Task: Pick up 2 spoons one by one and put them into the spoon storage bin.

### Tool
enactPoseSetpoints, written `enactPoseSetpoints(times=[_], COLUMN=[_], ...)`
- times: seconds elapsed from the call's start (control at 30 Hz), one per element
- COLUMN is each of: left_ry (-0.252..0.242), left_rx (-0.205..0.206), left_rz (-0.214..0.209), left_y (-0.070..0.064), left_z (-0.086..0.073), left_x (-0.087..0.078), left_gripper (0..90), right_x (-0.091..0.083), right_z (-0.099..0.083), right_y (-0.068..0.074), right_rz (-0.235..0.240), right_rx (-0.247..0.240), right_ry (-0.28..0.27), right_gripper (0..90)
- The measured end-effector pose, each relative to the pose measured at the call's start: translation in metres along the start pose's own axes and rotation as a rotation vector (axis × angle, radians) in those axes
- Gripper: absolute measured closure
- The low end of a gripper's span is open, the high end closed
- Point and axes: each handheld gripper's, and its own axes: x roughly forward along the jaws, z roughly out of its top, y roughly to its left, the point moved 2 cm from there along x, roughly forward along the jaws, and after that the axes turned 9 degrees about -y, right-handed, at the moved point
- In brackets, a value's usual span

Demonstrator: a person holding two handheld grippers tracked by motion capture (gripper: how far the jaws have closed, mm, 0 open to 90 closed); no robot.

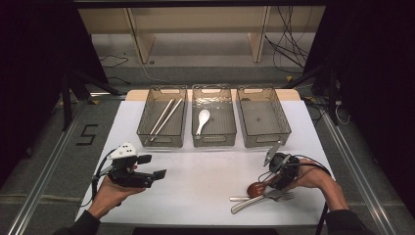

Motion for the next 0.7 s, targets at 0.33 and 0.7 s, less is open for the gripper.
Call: enactPoseSetpoints(times=[0.33, 0.7], left_ry=[-0.002, -0.001], left_rx=[0.001, 0.004], left_rz=[-0.004, -0.004], left_y=[-0.0009, -0.0008], left_z=[0.0002, 0.0002], left_x=[0.0006, 0.0006], left_gripper=[17.9, 18.0], right_x=[0.0037, 0.0057], right_z=[-0.0013, 0.0015], right_y=[0.0003, 0.0019], right_rz=[-0.004, 0.042], right_rx=[-0.020, -0.030], right_ry=[0.037, 0.055], right_gripper=[41.4, 56.3])
